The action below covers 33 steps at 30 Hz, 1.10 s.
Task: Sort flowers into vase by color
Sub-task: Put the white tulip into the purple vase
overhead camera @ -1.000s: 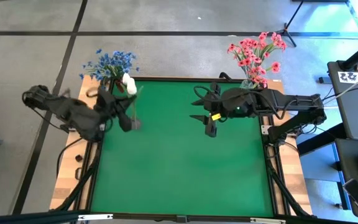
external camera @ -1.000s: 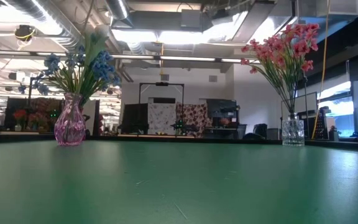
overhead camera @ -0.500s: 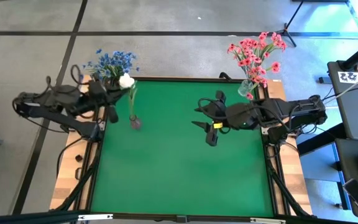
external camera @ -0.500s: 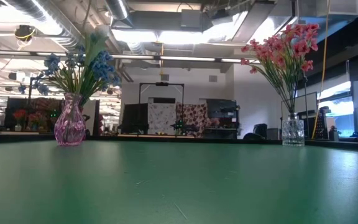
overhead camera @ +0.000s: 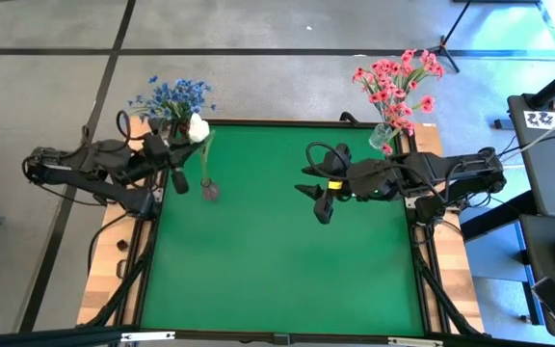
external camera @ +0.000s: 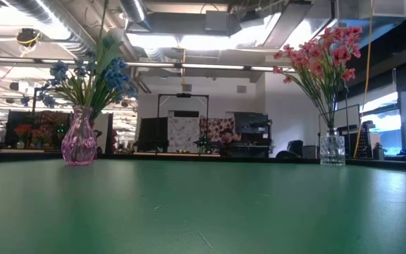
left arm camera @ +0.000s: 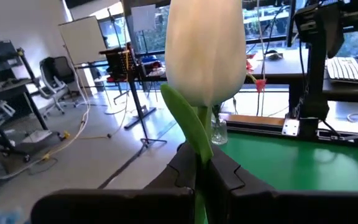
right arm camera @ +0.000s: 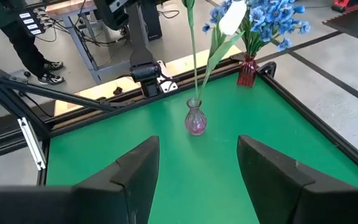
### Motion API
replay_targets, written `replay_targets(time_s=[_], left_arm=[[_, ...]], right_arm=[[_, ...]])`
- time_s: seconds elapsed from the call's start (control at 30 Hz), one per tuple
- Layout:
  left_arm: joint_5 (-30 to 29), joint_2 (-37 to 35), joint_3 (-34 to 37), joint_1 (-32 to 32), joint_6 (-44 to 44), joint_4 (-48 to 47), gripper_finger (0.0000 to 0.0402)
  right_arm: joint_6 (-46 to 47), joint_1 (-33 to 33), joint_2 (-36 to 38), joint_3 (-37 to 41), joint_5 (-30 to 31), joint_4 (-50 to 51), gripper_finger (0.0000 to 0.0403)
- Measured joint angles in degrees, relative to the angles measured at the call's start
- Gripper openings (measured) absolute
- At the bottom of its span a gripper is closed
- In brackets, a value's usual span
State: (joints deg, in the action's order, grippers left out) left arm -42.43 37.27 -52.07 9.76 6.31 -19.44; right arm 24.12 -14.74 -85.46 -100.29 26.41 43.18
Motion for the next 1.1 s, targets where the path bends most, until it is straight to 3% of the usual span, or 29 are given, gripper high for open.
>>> replay_targets(time_s=[0.33,0.7,1.1], left_arm=[[1.64,-4.31,6.03,0.0,-3.11,3.77,0.0003],[-1.53,-5.67,10.69,0.0,-8.35,2.48,0.0009],[-1.27,-7.36,9.52,0.0,-29.45,-14.47,0.0118]], right_arm=[[0.09,0.15,-1.62,-0.11,0.17,-3.32,0.0214],[0.3,0.13,-2.24,0.0,0.46,-3.26,0.0214],[-0.44,0.34,-2.24,0.0,-0.05,-3.26,0.0214]])
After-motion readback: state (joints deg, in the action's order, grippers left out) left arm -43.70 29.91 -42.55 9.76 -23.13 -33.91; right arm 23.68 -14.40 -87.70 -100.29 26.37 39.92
